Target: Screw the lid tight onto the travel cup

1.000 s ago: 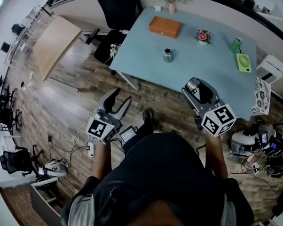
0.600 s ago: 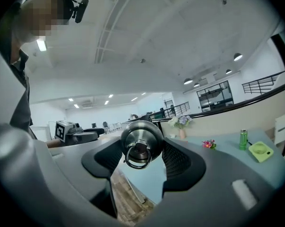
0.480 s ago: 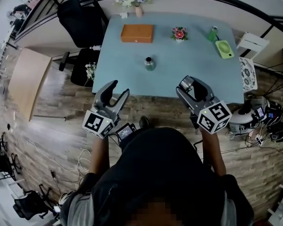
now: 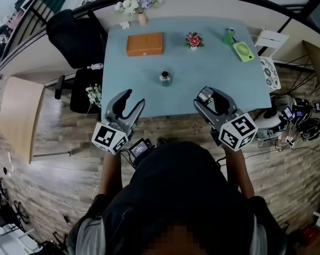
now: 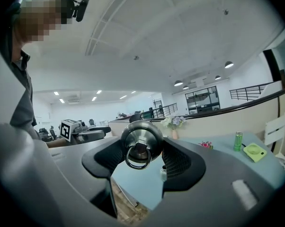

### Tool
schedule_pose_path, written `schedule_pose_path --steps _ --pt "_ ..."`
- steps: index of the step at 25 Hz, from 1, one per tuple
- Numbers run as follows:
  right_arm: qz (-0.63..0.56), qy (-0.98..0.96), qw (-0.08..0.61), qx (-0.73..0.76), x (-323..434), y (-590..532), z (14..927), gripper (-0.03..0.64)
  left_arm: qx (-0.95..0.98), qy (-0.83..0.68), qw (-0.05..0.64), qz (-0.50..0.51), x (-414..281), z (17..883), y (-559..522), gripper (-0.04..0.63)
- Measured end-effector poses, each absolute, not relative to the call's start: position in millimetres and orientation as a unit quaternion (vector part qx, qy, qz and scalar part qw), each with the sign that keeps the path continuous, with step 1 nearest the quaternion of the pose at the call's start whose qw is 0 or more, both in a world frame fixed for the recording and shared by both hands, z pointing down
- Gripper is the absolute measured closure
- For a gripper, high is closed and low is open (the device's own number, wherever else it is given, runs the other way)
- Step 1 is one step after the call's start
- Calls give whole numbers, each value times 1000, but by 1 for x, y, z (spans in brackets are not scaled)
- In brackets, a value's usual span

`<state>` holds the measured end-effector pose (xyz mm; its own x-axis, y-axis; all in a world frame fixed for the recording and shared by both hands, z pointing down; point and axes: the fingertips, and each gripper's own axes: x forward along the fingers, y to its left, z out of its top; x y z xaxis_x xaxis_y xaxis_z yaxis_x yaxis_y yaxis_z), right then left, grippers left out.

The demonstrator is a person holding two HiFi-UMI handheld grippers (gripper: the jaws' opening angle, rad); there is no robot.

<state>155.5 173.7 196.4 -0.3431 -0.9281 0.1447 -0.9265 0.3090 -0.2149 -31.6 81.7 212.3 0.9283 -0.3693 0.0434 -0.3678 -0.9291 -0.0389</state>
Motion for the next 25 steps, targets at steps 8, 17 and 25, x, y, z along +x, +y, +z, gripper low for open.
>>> schedule_pose_path --steps 8,17,25 --pt "-133 803 -24 -580 127 148 196 353 -986 168 5 -3 -47 218 54 359" --pt "-157 813 -56 -558 115 100 219 353 -986 166 -20 -11 -45 247 22 347" --pt "-190 832 -90 -514 122 49 263 353 -982 180 -34 -50 -26 286 -3 317"
